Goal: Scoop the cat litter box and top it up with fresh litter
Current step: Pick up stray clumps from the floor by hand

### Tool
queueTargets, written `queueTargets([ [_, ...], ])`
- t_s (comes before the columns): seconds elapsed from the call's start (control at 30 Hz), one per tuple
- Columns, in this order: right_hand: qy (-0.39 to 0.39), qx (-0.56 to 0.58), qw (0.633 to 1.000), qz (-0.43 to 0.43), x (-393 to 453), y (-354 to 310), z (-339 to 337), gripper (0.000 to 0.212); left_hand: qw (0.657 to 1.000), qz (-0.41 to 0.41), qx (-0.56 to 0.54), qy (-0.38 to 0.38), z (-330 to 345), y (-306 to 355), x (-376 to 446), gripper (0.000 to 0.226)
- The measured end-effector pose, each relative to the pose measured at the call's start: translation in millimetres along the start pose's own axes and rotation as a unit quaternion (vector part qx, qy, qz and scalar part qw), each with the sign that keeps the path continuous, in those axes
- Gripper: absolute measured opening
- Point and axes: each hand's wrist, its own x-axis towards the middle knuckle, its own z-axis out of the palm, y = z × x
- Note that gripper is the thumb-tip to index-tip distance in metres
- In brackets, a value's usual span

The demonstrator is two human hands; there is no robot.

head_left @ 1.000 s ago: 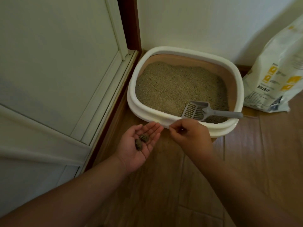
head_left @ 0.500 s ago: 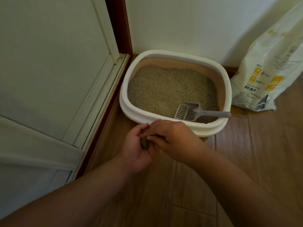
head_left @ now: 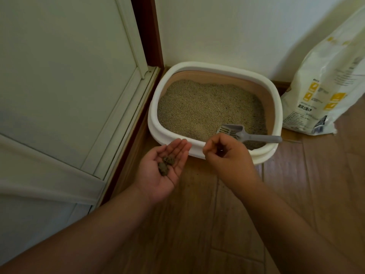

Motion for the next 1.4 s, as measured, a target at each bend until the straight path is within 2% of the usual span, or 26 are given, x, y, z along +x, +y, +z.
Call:
queueTargets([
  [0.1,-0.015,-0.02,1.0,0.003,3,-6,-10,0.026,1.0,0.013,-0.005,-0.009,12,4,-3,0.04],
  [0.27,-0.026,-0.051,0.998,0.019,14,-40,-37,0.054,0.999,0.029,-0.004,-0.037,58,7,-7,0.04],
  [0.37,0.011,-0.006,0.999,0.031,23,-69,-58,0.039,0.997,0.041,0.0,-0.06,97,10,-8,0.038],
  [0.47,0.067,0.093,0.993,0.022,33,-102,-79,0.026,0.995,0.056,0.002,-0.084,145,12,-11,0.038],
  [0.53,0.106,0.221,0.969,0.028,40,-128,-94,0.021,0.993,0.069,0.004,-0.098,180,13,-16,0.038],
  [0.57,0.122,0.298,0.946,0.035,43,-142,-101,0.02,0.992,0.075,0.006,-0.104,198,13,-20,0.039],
  [0.7,0.17,0.534,0.826,0.056,48,-190,-130,0.029,0.988,0.099,-0.005,-0.119,259,5,-38,0.041],
  [0.77,0.191,0.595,0.778,0.062,43,-208,-143,0.031,0.987,0.11,-0.015,-0.117,285,-8,-47,0.042],
  [0.87,0.211,0.633,0.741,0.069,34,-226,-162,0.034,0.986,0.122,-0.029,-0.106,311,-35,-59,0.043],
  [0.97,0.218,0.656,0.719,0.067,27,-237,-184,0.033,0.988,0.117,-0.03,-0.101,332,-65,-66,0.043],
  [1.2,0.246,0.666,0.701,0.059,19,-268,-236,0.032,0.988,0.124,-0.031,-0.084,395,-104,-92,0.041],
  [1.4,0.265,0.659,0.697,0.096,-2,-362,-292,0.033,0.993,0.104,-0.023,-0.051,487,-89,-161,0.041],
])
